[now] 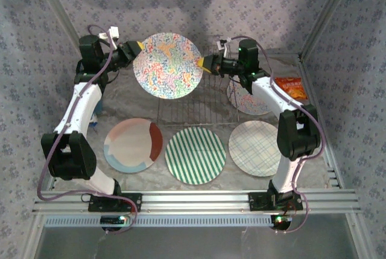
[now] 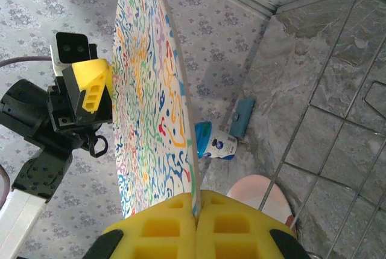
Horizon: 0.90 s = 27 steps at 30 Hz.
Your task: Load the plates into the dish rack
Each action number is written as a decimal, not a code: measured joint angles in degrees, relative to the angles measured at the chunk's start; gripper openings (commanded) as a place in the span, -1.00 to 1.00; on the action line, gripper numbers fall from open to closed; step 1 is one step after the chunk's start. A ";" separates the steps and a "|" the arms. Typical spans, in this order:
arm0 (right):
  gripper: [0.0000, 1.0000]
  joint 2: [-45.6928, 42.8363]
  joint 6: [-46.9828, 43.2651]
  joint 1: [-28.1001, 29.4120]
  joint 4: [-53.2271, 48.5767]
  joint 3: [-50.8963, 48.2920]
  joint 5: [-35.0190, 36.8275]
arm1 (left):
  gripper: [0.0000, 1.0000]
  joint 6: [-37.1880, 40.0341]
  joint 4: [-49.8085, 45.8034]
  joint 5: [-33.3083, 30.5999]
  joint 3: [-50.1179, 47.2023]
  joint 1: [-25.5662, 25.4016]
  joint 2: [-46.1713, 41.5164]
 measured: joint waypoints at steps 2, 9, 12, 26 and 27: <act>-1.00 -0.22 0.00 -0.33 0.00 -0.33 0.02 | -0.29 -0.11 0.00 -0.02 0.00 0.00 0.00; -1.00 -1.42 -0.24 -1.51 -0.13 -1.92 0.94 | 0.22 0.35 -0.15 -0.04 0.00 0.00 -0.04; -1.00 -1.84 -0.44 -2.16 -0.50 -2.14 1.57 | 0.45 0.96 -0.87 -0.26 0.00 0.00 -0.17; -1.00 -7.21 -5.25 -4.68 -7.17 -2.84 6.86 | 0.98 6.82 -9.60 -4.28 1.36 0.00 -1.22; -1.00 -8.07 -6.08 -4.81 -8.57 -2.91 8.00 | 0.98 7.54 -11.67 -5.31 2.25 0.00 -1.29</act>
